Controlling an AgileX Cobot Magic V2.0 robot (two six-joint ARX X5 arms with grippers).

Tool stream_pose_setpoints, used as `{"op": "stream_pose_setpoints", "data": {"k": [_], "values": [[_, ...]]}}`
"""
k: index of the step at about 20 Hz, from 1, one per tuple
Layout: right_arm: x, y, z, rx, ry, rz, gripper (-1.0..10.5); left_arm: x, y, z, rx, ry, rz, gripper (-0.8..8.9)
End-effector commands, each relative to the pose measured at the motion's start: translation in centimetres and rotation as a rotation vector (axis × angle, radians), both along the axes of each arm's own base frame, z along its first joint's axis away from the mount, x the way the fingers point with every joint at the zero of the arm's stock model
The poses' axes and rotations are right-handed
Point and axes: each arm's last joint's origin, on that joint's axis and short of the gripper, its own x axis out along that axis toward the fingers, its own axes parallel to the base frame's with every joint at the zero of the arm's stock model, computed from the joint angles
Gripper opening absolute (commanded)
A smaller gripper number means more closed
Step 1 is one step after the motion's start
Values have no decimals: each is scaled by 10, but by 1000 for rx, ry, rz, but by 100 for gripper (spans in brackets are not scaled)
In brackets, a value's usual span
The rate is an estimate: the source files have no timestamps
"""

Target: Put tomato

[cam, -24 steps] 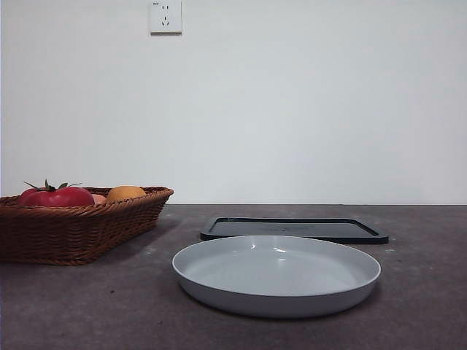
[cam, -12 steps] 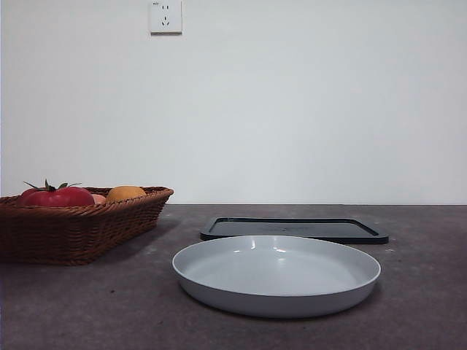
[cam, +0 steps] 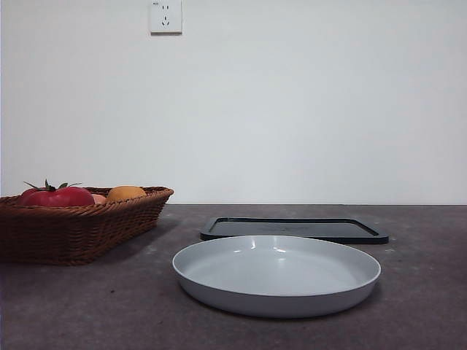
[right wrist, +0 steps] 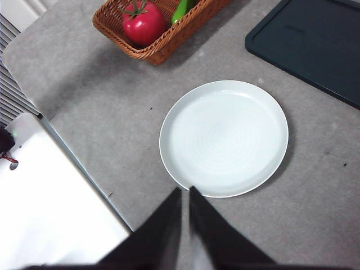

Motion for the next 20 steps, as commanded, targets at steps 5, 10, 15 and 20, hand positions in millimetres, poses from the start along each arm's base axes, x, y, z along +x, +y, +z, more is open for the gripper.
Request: {"op": "stream_pose_setpoints", "data": {"k": [5, 10, 15, 20], "values": [[1, 1, 6, 3, -35, 8, 401, 1, 0, 5, 0, -15, 7, 434], [1, 1, 6, 5, -32, 6, 405, 3, 3, 4, 75, -19, 91, 442], [1, 1, 6, 6, -30, 4, 425, 9, 5, 4, 137, -29, 162, 442], [1, 1, 6, 6, -30, 4, 425, 24, 3, 6, 130, -75, 164, 438]]}}
